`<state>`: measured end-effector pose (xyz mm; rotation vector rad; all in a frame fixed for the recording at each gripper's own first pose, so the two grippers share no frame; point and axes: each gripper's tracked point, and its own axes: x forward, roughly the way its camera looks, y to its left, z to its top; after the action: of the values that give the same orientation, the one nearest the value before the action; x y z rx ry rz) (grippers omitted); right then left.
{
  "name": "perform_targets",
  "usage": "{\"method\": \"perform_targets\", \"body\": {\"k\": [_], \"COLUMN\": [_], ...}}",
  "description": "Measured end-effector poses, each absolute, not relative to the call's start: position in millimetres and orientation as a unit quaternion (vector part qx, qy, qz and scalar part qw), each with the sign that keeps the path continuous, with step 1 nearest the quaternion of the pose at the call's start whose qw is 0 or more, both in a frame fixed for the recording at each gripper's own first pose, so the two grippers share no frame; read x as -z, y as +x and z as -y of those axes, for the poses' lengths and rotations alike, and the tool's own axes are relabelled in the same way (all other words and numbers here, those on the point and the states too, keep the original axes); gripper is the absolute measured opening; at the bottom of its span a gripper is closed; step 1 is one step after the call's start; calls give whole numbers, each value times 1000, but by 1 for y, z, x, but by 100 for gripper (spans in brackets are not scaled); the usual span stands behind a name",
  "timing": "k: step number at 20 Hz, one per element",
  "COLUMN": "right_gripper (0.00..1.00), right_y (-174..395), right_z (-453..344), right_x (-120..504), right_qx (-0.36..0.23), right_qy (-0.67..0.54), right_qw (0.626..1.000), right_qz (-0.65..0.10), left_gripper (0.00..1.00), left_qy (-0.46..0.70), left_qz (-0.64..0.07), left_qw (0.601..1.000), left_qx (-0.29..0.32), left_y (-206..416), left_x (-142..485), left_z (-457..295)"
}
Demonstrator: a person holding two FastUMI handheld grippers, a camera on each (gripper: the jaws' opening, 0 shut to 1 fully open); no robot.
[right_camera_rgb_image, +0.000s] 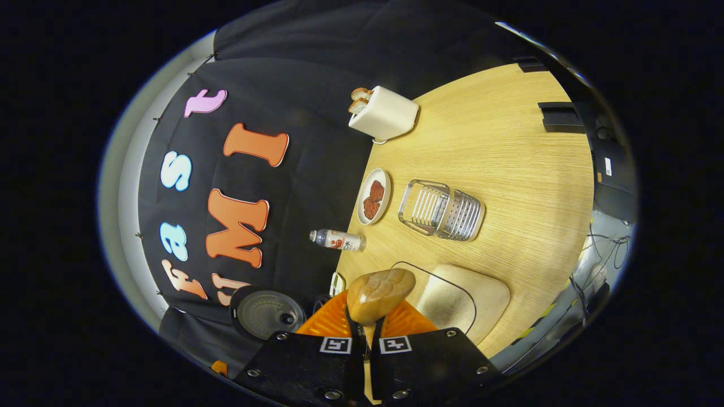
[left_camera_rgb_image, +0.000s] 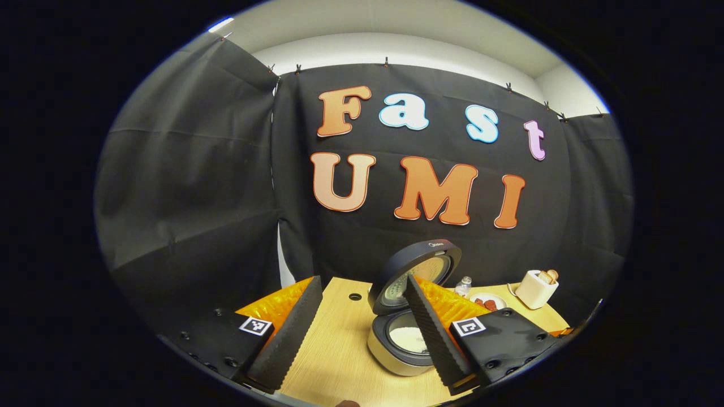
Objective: Close the left gripper, press the button to open the rice cooker; take a wooden spoon from the chopstick holder with the right hand, scoop a spoonful of rice and pour it into the rice cooker, then put the wooden spoon back into the chopstick holder.
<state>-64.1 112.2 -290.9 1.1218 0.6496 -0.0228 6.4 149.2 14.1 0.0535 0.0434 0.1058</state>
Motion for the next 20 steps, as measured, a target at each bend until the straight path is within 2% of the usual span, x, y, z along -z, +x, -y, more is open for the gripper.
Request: {"method": "perform_targets", "body": {"k": [6, 11, 20], "right_gripper": [4, 4, 4], "right_y": [-50, -23, 35], "right_z": [-127, -158, -255], "right_x": [244, 200, 179], "right_qx": [-5, -39, -97], "right_qy": [523, 521, 496], "right_qw": [796, 800, 804], "right_qz": [-305, -295, -314], "left_gripper": [100, 100, 100], "left_qy": [23, 25, 33], "left_qz": [-19, -19, -19], "left_qw": [998, 998, 997], "left_qx": [-54, -55, -62], "left_y": [14, 18, 22], "left_x": [-15, -17, -21], "left_z": [-145, -145, -149]}}
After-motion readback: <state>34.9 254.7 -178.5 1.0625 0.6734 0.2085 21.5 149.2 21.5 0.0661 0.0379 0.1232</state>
